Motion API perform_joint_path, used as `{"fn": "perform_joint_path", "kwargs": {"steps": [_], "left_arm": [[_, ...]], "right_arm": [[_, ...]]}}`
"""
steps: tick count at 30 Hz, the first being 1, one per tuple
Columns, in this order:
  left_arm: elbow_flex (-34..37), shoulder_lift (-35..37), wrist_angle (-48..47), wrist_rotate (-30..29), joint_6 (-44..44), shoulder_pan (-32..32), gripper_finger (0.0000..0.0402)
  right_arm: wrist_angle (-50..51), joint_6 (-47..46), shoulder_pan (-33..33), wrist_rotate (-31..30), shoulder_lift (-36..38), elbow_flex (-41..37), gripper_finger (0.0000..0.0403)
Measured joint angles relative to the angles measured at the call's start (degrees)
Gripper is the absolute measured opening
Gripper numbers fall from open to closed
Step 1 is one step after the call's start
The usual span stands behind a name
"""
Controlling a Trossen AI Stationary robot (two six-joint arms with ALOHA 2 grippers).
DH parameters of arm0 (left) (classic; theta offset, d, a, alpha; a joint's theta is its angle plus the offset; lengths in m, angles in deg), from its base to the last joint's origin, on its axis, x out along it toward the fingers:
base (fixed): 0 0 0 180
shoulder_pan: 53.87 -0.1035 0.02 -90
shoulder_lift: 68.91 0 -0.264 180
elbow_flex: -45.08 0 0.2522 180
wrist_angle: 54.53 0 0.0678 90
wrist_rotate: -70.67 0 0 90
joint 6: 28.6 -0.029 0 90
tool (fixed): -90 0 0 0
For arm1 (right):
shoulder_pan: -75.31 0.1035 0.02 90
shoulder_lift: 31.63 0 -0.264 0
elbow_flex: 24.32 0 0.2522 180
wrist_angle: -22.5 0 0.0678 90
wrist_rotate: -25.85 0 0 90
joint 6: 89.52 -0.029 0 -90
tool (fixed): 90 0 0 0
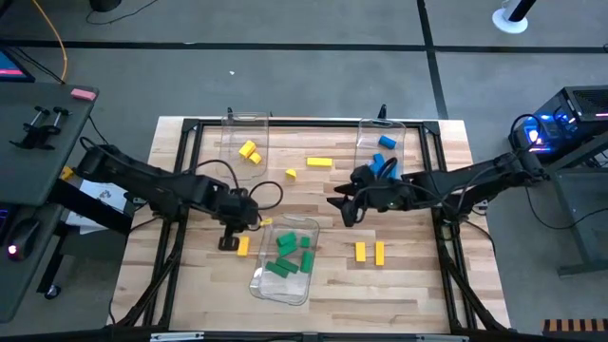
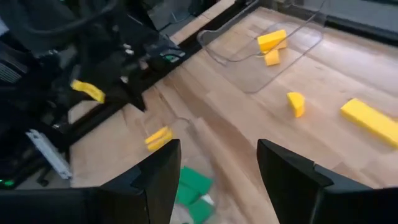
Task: Sort blocks
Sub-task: Move the yellow block to the middle left of the table
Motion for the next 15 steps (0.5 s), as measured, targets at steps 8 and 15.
{"fn": "perform_joint_path", "kwargs": {"steps": [8,15], "left_arm": [[6.77,-0.19,7.8,-0.02,6.89,0.53,0.0],[7.09,-0.19,11.17,0.19,1.48,0.12,0.0]], "right_arm": [[-0.31,-4.89,5.47,-1.94,-0.23,0.0,0.0208],[-0.23,-6.77,8.21,-6.11,-2.0,0.0,0.0208]]}}
